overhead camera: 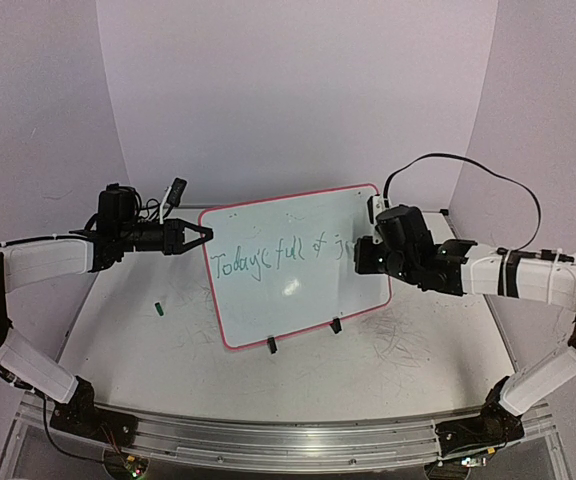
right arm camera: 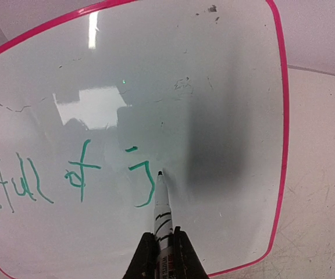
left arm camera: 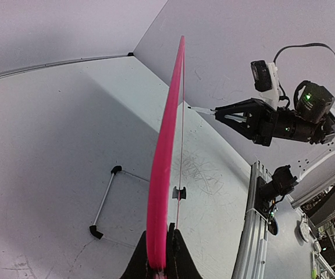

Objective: Write a sentence on the whiteboard

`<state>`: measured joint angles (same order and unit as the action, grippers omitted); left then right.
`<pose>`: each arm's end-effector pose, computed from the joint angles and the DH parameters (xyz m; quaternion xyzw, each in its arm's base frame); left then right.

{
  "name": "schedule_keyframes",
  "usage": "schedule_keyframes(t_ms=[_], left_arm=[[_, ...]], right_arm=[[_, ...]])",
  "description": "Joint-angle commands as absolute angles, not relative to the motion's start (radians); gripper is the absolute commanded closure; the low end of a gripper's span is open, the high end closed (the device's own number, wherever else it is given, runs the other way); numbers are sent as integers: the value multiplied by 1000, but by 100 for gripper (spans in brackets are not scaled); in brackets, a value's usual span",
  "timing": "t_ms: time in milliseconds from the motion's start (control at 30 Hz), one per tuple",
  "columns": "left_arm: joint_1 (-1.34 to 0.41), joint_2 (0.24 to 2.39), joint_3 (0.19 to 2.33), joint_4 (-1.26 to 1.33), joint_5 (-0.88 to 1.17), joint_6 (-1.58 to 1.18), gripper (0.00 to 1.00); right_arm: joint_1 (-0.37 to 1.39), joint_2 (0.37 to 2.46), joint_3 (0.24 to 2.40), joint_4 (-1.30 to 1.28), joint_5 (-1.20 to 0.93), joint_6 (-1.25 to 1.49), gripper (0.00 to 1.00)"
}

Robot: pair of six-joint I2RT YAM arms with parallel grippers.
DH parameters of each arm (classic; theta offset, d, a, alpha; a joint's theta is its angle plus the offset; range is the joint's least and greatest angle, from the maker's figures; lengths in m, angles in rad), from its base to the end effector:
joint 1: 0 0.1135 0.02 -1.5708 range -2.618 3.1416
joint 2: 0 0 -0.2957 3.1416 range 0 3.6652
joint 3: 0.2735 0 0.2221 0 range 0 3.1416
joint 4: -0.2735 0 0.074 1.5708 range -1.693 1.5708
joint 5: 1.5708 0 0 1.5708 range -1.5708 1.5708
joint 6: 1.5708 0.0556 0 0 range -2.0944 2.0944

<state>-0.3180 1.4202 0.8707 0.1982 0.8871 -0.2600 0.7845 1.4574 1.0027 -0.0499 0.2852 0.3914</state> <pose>0.2637 -0.1322 0.3078 0.2671 0.7330 -0.4846 0.3955 0.2350 0.2125 0.3057 -0.0956 0.8502 0.1772 0.4865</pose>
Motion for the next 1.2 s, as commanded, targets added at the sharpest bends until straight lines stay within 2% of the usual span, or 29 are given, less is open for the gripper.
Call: schedule_keyframes(t_ms=[0, 767, 1167], left_arm=[[-336, 1432, 884, 136, 805, -158, 100], [-338, 1433, 887, 132, 806, -156, 100], [-338, 1438, 889, 131, 806, -153, 100]], right_arm=[[778, 1463, 1034, -8, 318, 386, 100], [772, 1518, 1065, 33, 326, 371, 100], [772, 1491, 1008, 2, 291, 397, 100]])
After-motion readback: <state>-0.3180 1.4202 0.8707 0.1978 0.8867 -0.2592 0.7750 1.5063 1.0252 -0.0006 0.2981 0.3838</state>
